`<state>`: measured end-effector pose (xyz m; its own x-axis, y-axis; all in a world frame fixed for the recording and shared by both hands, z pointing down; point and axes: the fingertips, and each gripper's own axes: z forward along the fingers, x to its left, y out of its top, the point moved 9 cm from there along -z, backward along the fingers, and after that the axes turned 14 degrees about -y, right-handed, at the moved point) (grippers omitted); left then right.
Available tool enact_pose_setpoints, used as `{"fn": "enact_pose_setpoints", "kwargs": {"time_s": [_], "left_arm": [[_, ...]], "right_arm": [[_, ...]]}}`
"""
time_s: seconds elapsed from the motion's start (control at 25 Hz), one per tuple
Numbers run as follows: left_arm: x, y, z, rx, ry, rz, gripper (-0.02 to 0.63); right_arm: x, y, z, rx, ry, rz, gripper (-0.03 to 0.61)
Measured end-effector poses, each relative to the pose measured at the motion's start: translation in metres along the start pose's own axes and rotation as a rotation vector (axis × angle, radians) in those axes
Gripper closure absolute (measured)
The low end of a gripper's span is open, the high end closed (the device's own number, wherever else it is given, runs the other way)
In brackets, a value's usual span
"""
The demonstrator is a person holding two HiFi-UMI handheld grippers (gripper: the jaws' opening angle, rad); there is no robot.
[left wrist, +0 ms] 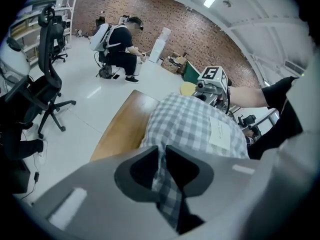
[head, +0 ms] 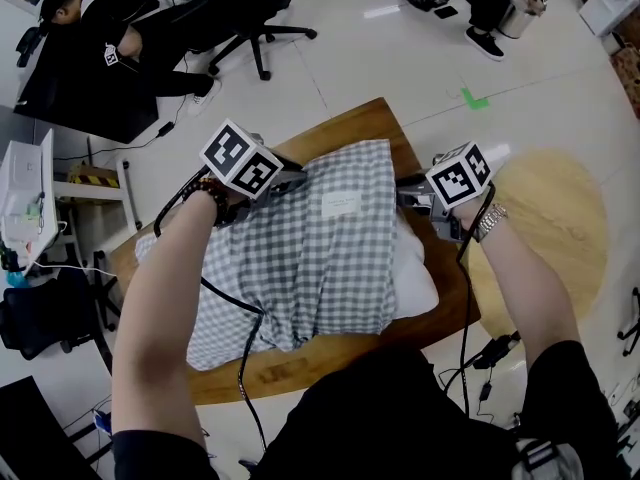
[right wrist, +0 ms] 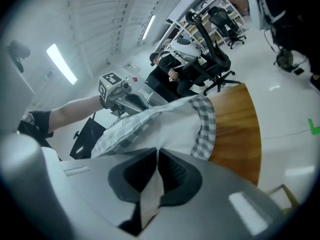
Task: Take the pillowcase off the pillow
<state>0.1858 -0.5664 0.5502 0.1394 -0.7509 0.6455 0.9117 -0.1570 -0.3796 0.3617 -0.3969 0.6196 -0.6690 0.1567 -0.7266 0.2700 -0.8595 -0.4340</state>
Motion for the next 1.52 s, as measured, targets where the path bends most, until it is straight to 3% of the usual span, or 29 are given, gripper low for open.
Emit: {"fn": "enact_pose_setpoints", "kwargs": {"time_s": [0.12, 0.44, 0.84, 1.12, 1.32, 1.52], "left_arm": [[-0.005, -0.002, -0.003, -0.013, 0.032, 0.015, 0.591], [-0.028, 0.002, -0.024, -0.032, 0.111, 0.018, 0.598], [-0.031, -0.025, -0.054, -0.018, 0.237, -0.044, 0.607], [-0.035, -0.046, -0.062, 0.003, 0.339, -0.119, 0.607], [-0.032, -0.074, -0.073, 0.01, 0.398, -0.193, 0.607], [-0.041, -0.1, -0.08, -0.012, 0.408, -0.213, 0.607]], "right_arm": [[0.002, -0.003, -0.008, -0.045, -0.072, -0.03, 0.568], [0.032, -0.003, -0.047, -0.149, -0.242, -0.145, 0.571], [0.057, 0.0, -0.065, -0.196, -0.356, -0.214, 0.571], [0.082, -0.006, -0.089, -0.253, -0.456, -0.326, 0.572], [0.076, -0.018, -0.111, -0.287, -0.498, -0.306, 0.572], [0.075, -0.034, -0.113, -0.287, -0.53, -0.281, 0.572]]}}
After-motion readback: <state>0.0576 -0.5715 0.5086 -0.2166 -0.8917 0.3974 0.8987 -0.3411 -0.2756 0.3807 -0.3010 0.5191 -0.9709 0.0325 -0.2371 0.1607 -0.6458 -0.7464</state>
